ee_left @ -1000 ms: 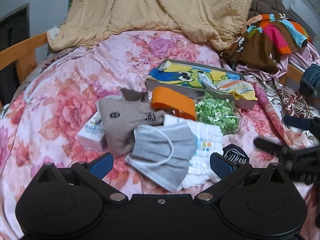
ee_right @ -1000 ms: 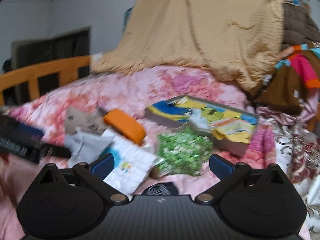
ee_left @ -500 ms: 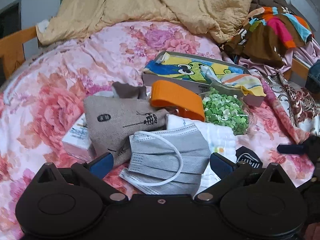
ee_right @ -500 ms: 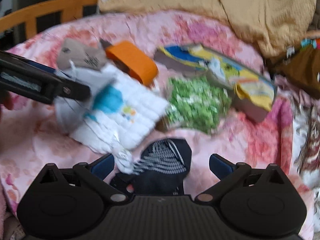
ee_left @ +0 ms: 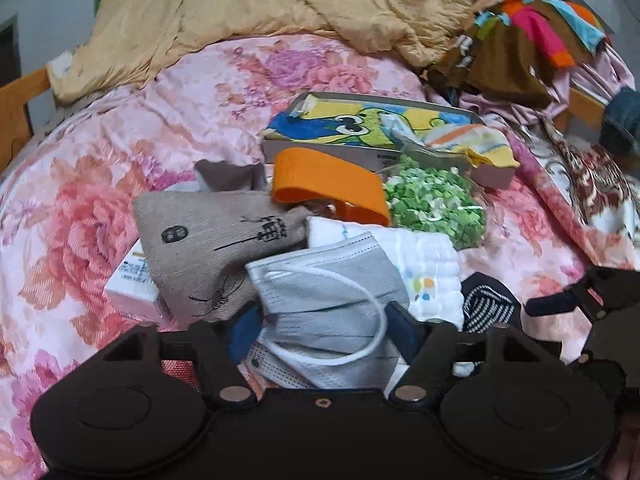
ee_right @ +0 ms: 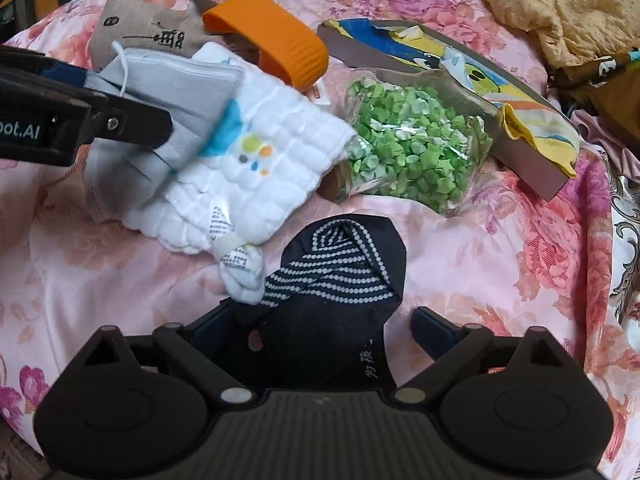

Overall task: Organize soft objects
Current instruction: 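Grasp the black striped sock with the right gripper while the left grasps the grey mask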

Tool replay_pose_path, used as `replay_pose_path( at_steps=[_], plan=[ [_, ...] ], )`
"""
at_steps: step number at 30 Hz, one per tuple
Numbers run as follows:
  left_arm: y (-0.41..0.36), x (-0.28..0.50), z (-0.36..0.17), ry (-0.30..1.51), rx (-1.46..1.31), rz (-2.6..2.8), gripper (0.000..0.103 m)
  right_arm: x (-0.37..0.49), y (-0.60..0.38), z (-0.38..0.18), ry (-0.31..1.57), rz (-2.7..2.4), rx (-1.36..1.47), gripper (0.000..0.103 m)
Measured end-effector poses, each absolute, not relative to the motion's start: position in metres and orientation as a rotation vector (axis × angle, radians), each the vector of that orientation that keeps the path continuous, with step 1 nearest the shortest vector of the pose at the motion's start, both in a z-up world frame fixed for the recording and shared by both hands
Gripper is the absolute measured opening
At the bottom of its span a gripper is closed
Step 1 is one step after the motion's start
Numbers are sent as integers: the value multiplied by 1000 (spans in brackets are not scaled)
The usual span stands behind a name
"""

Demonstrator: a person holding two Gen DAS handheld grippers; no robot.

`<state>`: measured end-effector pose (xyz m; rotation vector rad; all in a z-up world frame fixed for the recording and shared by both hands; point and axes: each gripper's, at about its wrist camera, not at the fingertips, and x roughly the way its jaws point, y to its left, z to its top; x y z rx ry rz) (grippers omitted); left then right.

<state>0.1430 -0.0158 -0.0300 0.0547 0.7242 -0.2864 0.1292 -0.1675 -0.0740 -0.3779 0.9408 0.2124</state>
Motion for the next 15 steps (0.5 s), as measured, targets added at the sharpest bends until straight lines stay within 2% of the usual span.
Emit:
replay_pose_path(
  at_steps=[3,8,15],
  plan=[
    [-18,141,-31,734,50,-317,59,131,-170,-73,945,202,-359,83],
    [-19,139,-33,747,36,-345,54,135,-176,-71,945,197,-319,72],
    [-25,133,-37,756,43,-406,53,137,-185,-67,920,180,-259,44]
  ],
)
